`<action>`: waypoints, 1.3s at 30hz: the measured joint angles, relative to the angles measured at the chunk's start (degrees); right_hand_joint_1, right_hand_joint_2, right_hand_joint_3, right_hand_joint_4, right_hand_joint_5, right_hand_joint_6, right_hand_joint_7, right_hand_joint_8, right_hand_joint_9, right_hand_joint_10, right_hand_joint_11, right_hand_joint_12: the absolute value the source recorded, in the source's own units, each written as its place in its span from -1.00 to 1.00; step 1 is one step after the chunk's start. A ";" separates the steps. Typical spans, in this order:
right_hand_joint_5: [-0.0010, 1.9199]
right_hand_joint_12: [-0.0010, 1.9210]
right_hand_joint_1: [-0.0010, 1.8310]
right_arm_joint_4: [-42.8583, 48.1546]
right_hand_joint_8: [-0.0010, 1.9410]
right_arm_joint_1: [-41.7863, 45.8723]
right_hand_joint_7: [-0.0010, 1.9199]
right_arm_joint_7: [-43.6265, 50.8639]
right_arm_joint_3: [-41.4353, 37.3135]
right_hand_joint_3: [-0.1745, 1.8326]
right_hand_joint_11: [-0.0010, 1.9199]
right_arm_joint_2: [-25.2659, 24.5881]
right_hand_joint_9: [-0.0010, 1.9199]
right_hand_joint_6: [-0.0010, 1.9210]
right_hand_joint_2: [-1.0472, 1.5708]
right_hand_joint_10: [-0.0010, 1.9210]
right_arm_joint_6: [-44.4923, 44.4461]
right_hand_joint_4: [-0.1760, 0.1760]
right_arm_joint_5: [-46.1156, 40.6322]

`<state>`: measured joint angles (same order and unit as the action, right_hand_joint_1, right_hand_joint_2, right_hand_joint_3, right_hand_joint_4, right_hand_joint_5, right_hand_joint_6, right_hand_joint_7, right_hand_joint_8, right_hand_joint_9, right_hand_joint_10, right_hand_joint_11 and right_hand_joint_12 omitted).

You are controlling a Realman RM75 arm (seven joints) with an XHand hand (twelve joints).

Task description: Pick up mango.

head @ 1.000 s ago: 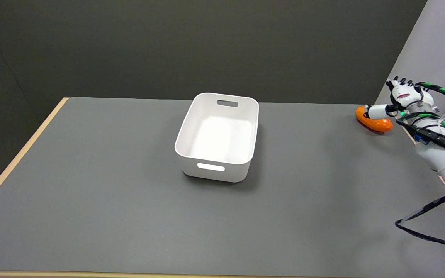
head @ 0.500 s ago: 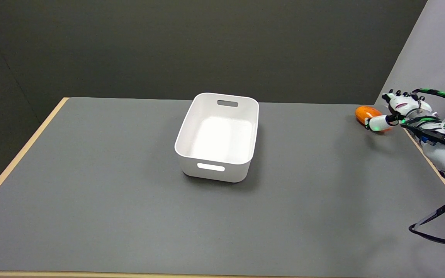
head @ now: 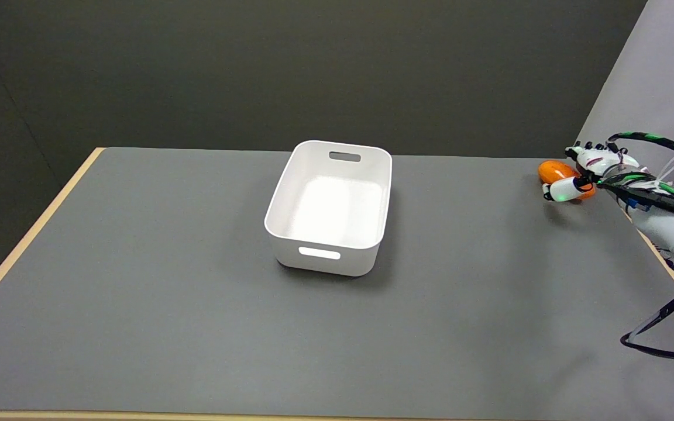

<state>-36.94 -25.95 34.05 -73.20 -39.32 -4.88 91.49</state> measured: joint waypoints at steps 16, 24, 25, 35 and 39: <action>-0.92 0.12 -0.39 9.63 -0.72 -10.84 -0.88 0.10 14.26 0.16 -0.96 -1.45 -0.88 -0.76 0.28 -0.36 -1.46 -0.07 -3.61; -0.81 0.41 -0.16 13.69 -0.57 -14.69 -0.64 0.22 19.54 0.13 -0.85 -2.77 -0.64 -0.57 0.35 -0.15 -2.47 -0.12 -5.64; -0.78 0.50 -0.10 14.25 -0.53 -15.24 -0.59 0.24 20.22 0.11 -0.83 -2.99 -0.60 -0.56 0.36 -0.08 -2.62 -0.14 -5.91; -0.55 0.99 0.24 17.05 0.51 -17.29 -0.21 0.34 23.35 -0.79 -1.00 -4.00 -0.27 0.78 0.81 0.43 -3.80 -0.78 -7.19; -0.53 1.00 0.26 17.48 0.54 -17.61 -0.19 0.34 23.92 -0.76 -0.98 -4.20 -0.22 0.71 0.79 0.64 -4.51 -0.86 -7.74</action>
<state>-19.46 -43.56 34.39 -49.29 -43.52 -9.40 83.74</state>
